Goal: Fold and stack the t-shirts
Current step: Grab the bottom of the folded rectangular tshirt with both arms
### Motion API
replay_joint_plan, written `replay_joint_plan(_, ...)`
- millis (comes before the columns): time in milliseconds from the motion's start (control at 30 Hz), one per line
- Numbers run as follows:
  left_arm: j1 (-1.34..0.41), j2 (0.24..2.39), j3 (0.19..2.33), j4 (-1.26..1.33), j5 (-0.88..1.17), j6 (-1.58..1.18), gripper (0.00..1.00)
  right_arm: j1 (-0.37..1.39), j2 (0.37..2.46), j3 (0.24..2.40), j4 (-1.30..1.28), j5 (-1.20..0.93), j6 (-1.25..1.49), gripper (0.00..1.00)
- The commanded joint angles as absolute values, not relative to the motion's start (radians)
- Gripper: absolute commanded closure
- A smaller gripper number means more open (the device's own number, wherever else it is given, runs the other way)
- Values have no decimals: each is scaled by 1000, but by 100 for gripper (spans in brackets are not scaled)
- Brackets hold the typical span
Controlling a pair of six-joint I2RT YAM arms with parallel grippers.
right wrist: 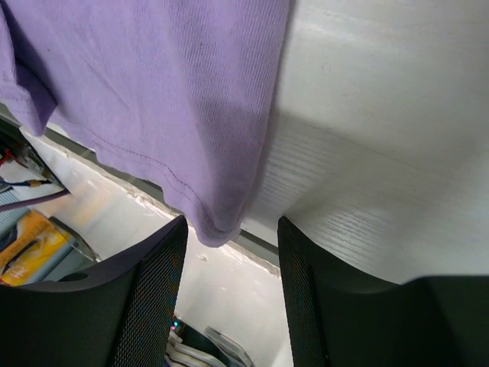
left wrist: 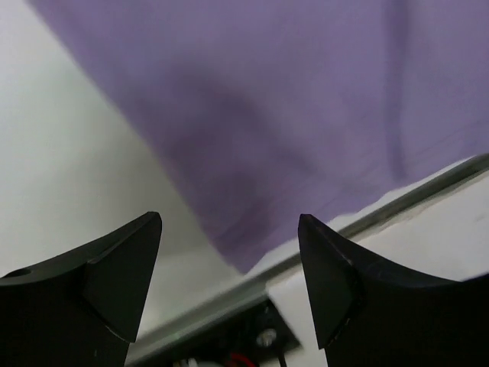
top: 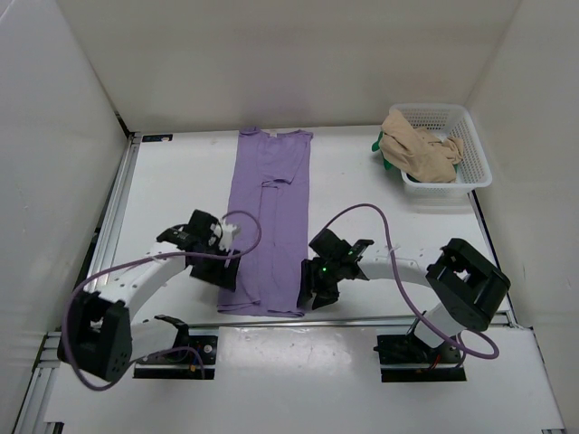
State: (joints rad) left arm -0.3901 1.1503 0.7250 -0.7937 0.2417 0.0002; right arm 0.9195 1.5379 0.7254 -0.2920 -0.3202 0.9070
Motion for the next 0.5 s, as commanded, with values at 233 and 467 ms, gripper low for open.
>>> replay_joint_plan(233,-316,1221,509,-890,331,0,26,960,1508,747,-284,-264,954,44)
replay_joint_plan(467,-325,1212,586,-836,413,0,25,979,1508,729,-275,-255,954,46)
